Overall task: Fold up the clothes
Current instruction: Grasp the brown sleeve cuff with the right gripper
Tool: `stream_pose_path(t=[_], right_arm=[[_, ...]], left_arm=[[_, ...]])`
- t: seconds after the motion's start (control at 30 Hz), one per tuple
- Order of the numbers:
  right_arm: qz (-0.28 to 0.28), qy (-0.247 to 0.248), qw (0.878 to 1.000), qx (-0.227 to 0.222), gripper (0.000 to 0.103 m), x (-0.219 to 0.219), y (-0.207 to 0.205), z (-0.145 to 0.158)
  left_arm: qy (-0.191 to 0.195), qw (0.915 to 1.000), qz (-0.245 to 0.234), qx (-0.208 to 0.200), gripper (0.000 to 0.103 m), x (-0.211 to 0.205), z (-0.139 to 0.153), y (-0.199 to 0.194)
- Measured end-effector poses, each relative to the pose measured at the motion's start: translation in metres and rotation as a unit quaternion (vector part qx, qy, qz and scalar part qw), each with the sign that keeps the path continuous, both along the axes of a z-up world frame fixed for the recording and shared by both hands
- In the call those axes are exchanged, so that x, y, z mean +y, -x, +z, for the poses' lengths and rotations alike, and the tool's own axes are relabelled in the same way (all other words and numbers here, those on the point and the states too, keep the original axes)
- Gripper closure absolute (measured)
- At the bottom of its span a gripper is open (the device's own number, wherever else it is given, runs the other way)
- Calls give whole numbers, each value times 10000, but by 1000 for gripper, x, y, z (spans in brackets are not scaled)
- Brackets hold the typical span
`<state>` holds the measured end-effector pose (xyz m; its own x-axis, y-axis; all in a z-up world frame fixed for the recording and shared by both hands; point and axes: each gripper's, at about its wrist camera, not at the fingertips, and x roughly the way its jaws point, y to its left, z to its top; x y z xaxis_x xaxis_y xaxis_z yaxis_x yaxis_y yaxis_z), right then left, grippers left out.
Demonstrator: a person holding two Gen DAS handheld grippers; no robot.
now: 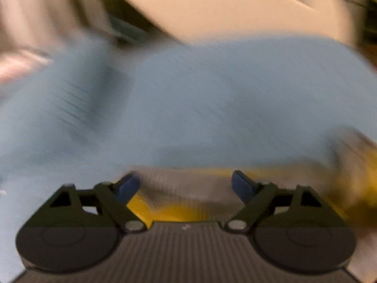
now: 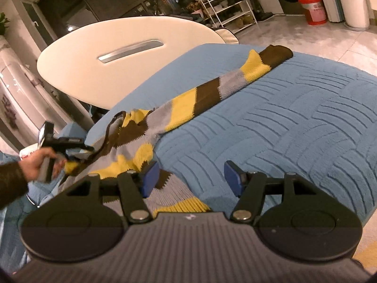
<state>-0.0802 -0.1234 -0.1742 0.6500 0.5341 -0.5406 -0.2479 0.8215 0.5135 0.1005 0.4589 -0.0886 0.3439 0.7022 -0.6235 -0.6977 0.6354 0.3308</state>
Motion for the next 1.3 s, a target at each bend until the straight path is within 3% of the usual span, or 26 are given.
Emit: stream_pose_path(t=[0.03,0.1,0.23,0.3,0.4,0.53,0.63,0.77,0.83,0.87,0.9,0.93,0.97,1.03,1.1,1.23,1.3], right_arm=[[17,45,10000,1,39,3,-2,-1],[-31,24,10000,9,39,2,-4,-3],[-43,10,10000,3,39,3,-6,-5],[-43,31,10000,12,39,3,-6,-6],[6,117,9999,84,39,6,-7,-7],[265,662,9961,522,39,21,-14,-14],[548,1344,9833,1096,40,41,-22,-24],[1653,1503,9634,1481,37,62,-16,-28],[2627,598,9494,1615,40,59,-8,-24],[2548,574,9538,1485,40,55,-8,-20],[2070,583,9712,1022,40,39,-10,-8],[1928,578,9750,939,39,35,-13,-6],[1299,496,9883,628,39,17,-23,0],[158,96,9994,281,37,-17,-47,3],[-803,-439,9955,262,37,-52,-92,-5],[-1671,-687,9825,444,37,-79,-167,-29],[-2210,-882,9677,838,38,-90,-210,-50]], left_arm=[[-354,9992,144,-129,3,0,4,3],[-626,9970,-137,-441,3,-6,12,17],[-840,9931,-665,-481,3,-43,21,53],[-739,9915,-895,-591,2,-81,25,86],[-259,9877,-1357,-729,0,-141,17,134],[375,9805,-1868,-475,0,-228,-15,190],[529,9786,-1990,-24,0,-272,-50,223],[580,9851,-1448,-723,0,-297,-70,267],[680,9850,-1300,-907,0,-298,-74,275],[597,9848,-1345,-924,0,-298,-75,275],[478,9844,-1406,-944,0,-298,-77,275],[382,9841,-1428,-985,0,-299,-79,275],[356,9842,-1399,-1028,0,-301,-81,276],[314,9841,-1350,-1107,0,-304,-83,278],[432,9826,-1344,-1210,0,-301,-82,280],[654,9791,-1318,-1402,0,-293,-85,281],[617,9789,-1320,-1434,0,-294,-87,282]])
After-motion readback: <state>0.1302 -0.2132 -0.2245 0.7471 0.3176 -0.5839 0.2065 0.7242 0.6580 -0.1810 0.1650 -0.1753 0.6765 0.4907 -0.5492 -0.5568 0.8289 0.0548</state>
